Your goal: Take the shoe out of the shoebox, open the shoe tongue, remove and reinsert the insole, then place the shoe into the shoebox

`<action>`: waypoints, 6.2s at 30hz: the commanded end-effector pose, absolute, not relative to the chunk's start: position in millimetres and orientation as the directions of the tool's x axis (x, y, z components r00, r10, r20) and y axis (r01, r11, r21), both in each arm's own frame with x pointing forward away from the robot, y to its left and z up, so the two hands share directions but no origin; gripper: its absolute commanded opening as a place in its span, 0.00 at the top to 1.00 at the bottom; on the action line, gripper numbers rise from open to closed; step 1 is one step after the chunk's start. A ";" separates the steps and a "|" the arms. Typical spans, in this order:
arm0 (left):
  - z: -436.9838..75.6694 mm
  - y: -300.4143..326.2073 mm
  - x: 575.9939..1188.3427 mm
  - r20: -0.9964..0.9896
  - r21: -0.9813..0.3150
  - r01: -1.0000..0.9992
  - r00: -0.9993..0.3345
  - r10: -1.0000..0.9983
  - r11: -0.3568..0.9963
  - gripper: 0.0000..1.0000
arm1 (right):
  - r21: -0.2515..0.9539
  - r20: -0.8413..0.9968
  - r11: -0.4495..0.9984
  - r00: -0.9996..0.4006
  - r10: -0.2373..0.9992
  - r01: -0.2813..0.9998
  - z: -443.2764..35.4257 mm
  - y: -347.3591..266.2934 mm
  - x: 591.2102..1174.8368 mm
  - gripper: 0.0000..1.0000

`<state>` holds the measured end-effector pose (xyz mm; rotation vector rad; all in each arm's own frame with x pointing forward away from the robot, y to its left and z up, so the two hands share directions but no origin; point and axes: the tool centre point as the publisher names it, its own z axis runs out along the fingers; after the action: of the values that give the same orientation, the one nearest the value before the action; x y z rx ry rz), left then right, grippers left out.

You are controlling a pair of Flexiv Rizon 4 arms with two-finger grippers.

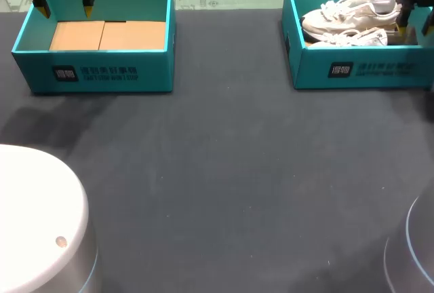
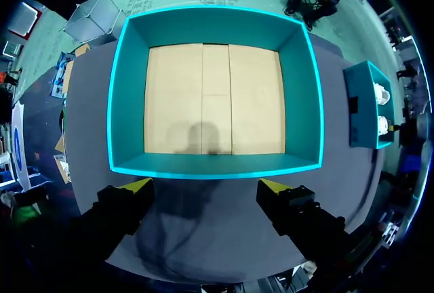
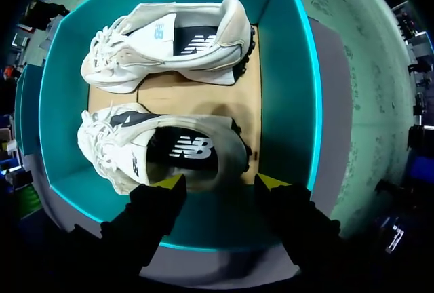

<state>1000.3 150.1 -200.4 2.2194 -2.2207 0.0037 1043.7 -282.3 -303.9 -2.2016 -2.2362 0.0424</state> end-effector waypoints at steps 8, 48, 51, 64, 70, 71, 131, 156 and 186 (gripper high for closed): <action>-200.4 150.0 1000.3 0.002 0.000 -1.000 0.000 -1.000 0.000 0.00 | -0.038 -0.004 0.017 -0.017 1.000 0.999 -321.1 -284.8 1050.2 0.16; -200.4 150.0 1000.3 0.002 0.000 -1.000 0.000 -1.000 0.000 0.00 | -0.072 0.020 0.004 -0.003 1.000 0.997 -363.4 -291.4 1053.5 0.56; -200.4 150.0 1000.3 0.002 0.000 -1.000 0.000 -1.000 0.000 0.00 | -0.074 0.022 0.005 -0.004 1.000 0.997 -364.3 -291.3 1053.0 0.61; -200.4 150.0 1000.3 0.002 0.000 -1.000 0.000 -1.000 0.000 0.00 | -0.071 0.017 -0.001 0.002 1.000 0.997 -360.1 -292.9 1050.9 0.94; -200.4 150.0 1000.3 0.002 0.000 -1.000 0.000 -1.000 0.000 0.00 | -0.058 0.010 0.001 -0.001 1.000 0.998 -351.6 -293.7 1051.5 1.00; -200.4 150.0 1000.3 0.002 0.000 -1.000 0.000 -1.000 0.000 0.00 | -0.056 0.009 0.002 -0.001 1.000 0.998 -349.7 -293.7 1051.5 1.00; -200.4 150.0 1000.3 0.002 0.000 -1.000 0.000 -1.000 0.000 0.00 | 0.103 -0.072 -0.212 0.220 0.973 0.972 -146.7 -186.0 969.0 1.00; -200.4 150.0 1000.3 0.002 0.000 -1.000 0.000 -1.000 0.000 0.00 | 0.074 -0.078 -0.204 0.209 0.975 0.976 -159.8 -137.1 925.7 1.00; -200.4 150.0 1000.3 0.002 0.000 -1.000 0.000 -1.000 0.000 0.00 | 0.059 -0.129 -0.167 0.174 0.976 0.984 -192.3 -31.2 817.2 1.00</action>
<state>1000.3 150.0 -200.4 2.2195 -2.2207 0.0037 817.2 -30.5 -193.0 -2.5025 -2.1046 0.1046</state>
